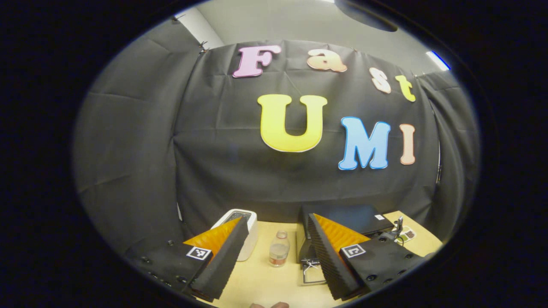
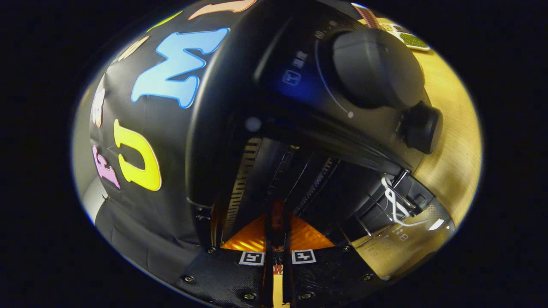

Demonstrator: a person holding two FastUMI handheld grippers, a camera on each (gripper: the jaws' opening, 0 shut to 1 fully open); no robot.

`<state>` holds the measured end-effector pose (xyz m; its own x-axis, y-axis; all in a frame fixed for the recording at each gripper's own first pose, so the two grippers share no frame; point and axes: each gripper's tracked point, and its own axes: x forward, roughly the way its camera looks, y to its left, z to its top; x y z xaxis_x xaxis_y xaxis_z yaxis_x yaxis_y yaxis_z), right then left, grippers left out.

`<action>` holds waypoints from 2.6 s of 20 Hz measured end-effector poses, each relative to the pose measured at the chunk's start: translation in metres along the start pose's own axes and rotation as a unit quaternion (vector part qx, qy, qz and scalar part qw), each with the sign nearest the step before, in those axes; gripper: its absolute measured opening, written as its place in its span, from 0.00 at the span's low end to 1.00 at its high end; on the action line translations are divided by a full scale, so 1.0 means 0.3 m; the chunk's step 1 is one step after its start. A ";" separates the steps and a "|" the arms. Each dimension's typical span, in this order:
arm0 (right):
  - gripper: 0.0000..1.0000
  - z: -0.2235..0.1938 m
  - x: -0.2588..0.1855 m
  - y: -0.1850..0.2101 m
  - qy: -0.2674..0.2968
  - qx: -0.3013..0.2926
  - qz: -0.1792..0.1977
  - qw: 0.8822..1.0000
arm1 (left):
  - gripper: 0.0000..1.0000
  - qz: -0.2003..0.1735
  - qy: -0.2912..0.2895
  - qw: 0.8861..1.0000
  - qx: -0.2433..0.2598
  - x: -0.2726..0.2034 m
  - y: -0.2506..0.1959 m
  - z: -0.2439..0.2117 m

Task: Open the electric oven with the left hand, put the food in, and close the electric oven.

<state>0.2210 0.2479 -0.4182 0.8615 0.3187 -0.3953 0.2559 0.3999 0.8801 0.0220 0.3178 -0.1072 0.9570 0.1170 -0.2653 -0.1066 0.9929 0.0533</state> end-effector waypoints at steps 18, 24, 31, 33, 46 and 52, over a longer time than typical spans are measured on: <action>0.86 0.164 -0.412 0.000 -0.026 -0.332 -0.115 0.936 | 0.95 -0.064 -0.005 0.998 -0.012 0.046 -0.344 -0.019; 0.86 0.300 -0.744 0.199 -0.086 -0.428 -0.084 0.896 | 0.94 -0.091 -0.005 0.996 -0.015 0.042 -0.548 -0.031; 0.89 0.528 -1.059 0.486 -0.208 -0.488 -0.049 0.846 | 0.91 -0.133 -0.023 0.991 -0.008 -0.002 -0.793 0.007; 0.98 0.557 -1.103 0.528 -0.227 -0.506 -0.042 0.831 | 0.92 -0.142 -0.032 0.989 -0.005 -0.015 -0.847 0.031; 0.98 0.597 -1.238 0.603 -0.267 -0.539 -0.028 0.798 | 0.94 -0.140 -0.038 0.989 -0.013 -0.048 -0.940 0.040; 0.98 0.598 -1.227 0.554 -0.255 -0.539 -0.042 0.802 | 0.98 -0.131 0.087 0.988 -0.009 0.028 -0.912 -0.283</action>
<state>0.0250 0.0430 -0.0793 0.9987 -0.0299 -0.0407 0.0303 0.9995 0.0093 0.0361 0.0489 -0.2059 0.8920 -0.1438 -0.4286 0.1328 0.9896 -0.0556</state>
